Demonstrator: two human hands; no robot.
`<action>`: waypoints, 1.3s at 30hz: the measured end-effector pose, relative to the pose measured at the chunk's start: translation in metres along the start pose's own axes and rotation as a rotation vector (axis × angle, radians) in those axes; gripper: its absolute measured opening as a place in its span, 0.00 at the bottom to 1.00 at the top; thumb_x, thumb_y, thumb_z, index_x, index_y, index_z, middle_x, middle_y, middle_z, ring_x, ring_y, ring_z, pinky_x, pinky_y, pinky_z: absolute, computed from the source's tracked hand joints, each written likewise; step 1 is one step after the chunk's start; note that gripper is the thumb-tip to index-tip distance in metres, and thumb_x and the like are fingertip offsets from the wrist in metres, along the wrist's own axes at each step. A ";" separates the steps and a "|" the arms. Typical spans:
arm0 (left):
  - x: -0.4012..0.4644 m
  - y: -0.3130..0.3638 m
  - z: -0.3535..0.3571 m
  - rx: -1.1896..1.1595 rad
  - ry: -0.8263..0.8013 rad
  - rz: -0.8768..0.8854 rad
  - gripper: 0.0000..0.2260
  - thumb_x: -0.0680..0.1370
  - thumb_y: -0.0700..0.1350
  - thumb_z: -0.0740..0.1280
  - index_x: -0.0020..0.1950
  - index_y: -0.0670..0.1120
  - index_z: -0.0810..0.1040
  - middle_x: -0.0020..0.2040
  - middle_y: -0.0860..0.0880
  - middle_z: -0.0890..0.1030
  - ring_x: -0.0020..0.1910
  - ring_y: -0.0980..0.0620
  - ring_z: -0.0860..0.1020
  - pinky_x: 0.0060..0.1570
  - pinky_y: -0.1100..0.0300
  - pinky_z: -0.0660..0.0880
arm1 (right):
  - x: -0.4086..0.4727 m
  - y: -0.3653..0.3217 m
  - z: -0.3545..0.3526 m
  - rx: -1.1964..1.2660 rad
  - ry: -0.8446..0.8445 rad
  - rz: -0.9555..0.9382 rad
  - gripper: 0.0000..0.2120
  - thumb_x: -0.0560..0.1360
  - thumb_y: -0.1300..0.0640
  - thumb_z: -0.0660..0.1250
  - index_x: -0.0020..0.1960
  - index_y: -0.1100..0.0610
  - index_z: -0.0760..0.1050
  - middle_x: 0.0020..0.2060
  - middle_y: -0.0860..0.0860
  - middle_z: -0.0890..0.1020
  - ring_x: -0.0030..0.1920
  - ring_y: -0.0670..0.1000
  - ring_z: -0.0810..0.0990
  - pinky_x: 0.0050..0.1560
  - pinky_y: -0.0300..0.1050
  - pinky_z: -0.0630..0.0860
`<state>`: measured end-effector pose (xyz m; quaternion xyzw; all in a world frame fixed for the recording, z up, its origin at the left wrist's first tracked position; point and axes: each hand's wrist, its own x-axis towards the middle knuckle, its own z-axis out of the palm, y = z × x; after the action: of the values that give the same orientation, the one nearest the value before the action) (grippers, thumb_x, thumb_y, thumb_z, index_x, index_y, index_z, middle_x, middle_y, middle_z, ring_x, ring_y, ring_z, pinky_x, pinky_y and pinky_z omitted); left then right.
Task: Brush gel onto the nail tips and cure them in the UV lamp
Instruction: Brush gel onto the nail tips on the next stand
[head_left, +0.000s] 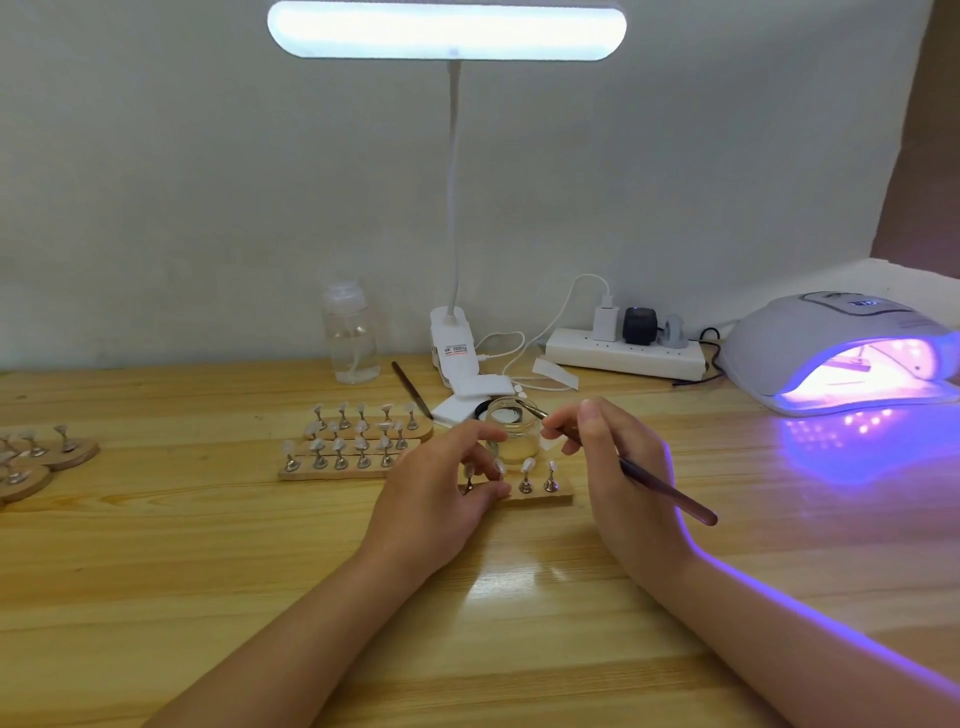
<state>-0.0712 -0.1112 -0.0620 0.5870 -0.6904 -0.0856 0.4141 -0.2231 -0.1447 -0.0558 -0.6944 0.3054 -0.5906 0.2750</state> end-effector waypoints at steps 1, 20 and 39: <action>-0.001 0.001 0.000 0.010 0.008 0.013 0.17 0.70 0.43 0.73 0.56 0.55 0.75 0.37 0.61 0.77 0.45 0.58 0.75 0.53 0.56 0.71 | 0.000 0.000 0.000 -0.004 0.000 0.002 0.16 0.72 0.44 0.52 0.38 0.47 0.76 0.36 0.44 0.80 0.40 0.41 0.76 0.40 0.30 0.70; -0.004 0.005 -0.007 -0.209 0.331 0.114 0.15 0.68 0.35 0.72 0.39 0.56 0.79 0.47 0.56 0.78 0.50 0.66 0.74 0.49 0.75 0.68 | 0.022 -0.011 -0.006 0.135 0.090 0.106 0.08 0.73 0.50 0.64 0.39 0.53 0.74 0.27 0.46 0.82 0.30 0.40 0.79 0.32 0.27 0.71; -0.001 0.002 -0.007 -0.268 0.344 0.105 0.08 0.67 0.37 0.73 0.40 0.50 0.82 0.37 0.57 0.81 0.38 0.61 0.77 0.41 0.75 0.67 | 0.082 0.007 0.024 -0.686 -0.279 0.168 0.18 0.72 0.43 0.66 0.36 0.57 0.76 0.33 0.49 0.80 0.37 0.49 0.78 0.35 0.43 0.71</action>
<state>-0.0681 -0.1070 -0.0564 0.4959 -0.6217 -0.0537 0.6038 -0.1908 -0.2097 -0.0110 -0.7924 0.5009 -0.3293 0.1128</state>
